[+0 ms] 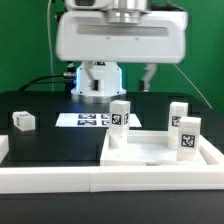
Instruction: Assemble square table
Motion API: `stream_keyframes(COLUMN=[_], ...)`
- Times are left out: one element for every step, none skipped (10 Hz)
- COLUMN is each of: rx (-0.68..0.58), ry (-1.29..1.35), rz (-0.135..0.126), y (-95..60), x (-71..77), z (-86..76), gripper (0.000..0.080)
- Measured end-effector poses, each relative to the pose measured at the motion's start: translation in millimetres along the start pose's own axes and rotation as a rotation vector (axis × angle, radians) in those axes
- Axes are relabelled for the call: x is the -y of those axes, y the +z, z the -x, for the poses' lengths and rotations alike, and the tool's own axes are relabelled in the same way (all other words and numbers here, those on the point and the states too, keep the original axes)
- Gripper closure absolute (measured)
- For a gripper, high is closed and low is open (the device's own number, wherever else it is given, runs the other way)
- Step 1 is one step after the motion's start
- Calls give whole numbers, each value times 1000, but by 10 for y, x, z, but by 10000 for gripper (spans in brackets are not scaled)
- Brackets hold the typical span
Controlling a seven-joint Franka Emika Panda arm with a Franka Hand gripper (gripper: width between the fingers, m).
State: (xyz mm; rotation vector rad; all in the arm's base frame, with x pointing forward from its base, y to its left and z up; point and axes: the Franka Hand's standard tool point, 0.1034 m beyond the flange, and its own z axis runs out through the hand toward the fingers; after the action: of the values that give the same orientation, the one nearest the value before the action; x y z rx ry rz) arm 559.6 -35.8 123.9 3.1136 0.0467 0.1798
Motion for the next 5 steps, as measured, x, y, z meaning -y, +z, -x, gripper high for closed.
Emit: stream_keyframes(rx=[4,4,5,5,1], ry=[20,15,15,15,-62], rz=[2,2,2,3,3], y=[8,10,14,17,24], x=[-83,-64,-64,-69,-134], z=[18,16,18,21,53], gripper=[151,151,151,151,151])
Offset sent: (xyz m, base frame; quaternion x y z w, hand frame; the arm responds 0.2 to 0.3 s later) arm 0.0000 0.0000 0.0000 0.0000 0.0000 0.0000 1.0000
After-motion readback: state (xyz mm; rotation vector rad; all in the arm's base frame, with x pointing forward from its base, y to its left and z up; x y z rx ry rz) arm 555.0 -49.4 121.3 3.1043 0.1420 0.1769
